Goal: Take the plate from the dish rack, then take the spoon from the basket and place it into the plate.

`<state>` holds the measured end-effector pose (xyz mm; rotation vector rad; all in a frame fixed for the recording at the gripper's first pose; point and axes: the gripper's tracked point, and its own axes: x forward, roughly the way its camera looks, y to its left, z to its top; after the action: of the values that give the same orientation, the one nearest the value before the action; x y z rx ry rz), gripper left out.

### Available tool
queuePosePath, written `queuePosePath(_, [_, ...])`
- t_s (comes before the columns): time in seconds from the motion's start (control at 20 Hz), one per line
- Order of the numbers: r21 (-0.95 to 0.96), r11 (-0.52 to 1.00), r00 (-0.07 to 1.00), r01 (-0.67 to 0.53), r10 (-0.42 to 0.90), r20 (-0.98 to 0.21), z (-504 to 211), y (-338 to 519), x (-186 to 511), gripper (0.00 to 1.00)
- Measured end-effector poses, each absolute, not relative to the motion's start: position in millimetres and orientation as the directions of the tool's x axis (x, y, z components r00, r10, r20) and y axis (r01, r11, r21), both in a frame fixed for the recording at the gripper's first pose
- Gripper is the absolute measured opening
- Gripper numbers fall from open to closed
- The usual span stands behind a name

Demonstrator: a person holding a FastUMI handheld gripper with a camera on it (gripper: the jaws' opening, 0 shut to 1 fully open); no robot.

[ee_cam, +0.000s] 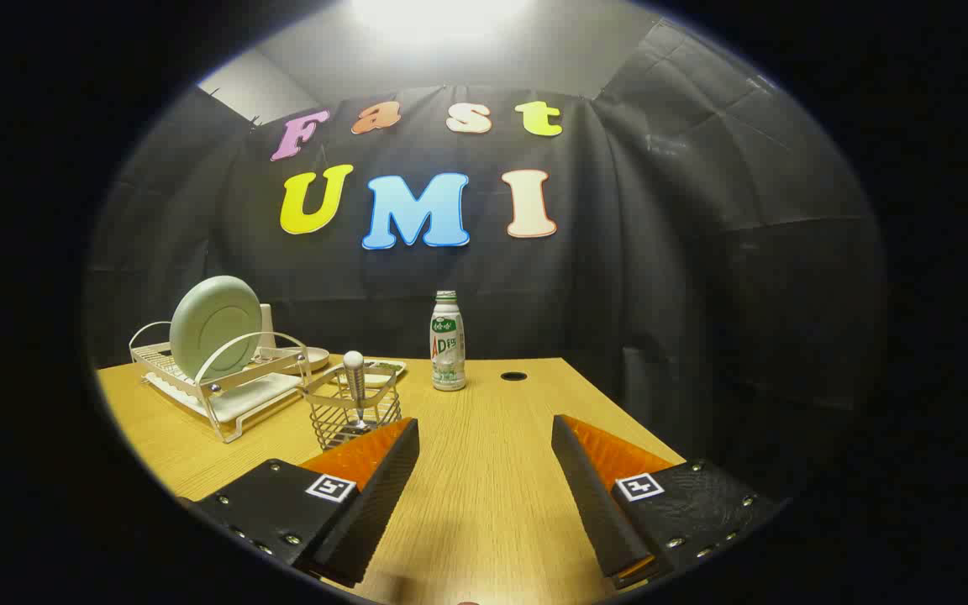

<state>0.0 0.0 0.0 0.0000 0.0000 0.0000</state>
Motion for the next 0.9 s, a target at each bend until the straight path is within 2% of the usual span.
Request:
queuePosePath(0.5, [0.038,0.999,0.998,0.02,-0.022,0.062,44.1,-16.3,96.6,0.97])
queuePosePath(0.7, [0.006,0.997,0.995,0.079,-0.079,0.054,82.1,-34.0,86.1,0.97])
queuePosePath(0.9, [0.001,0.991,0.991,0.133,-0.133,0.028,106.8,-42.7,46.0,0.97])
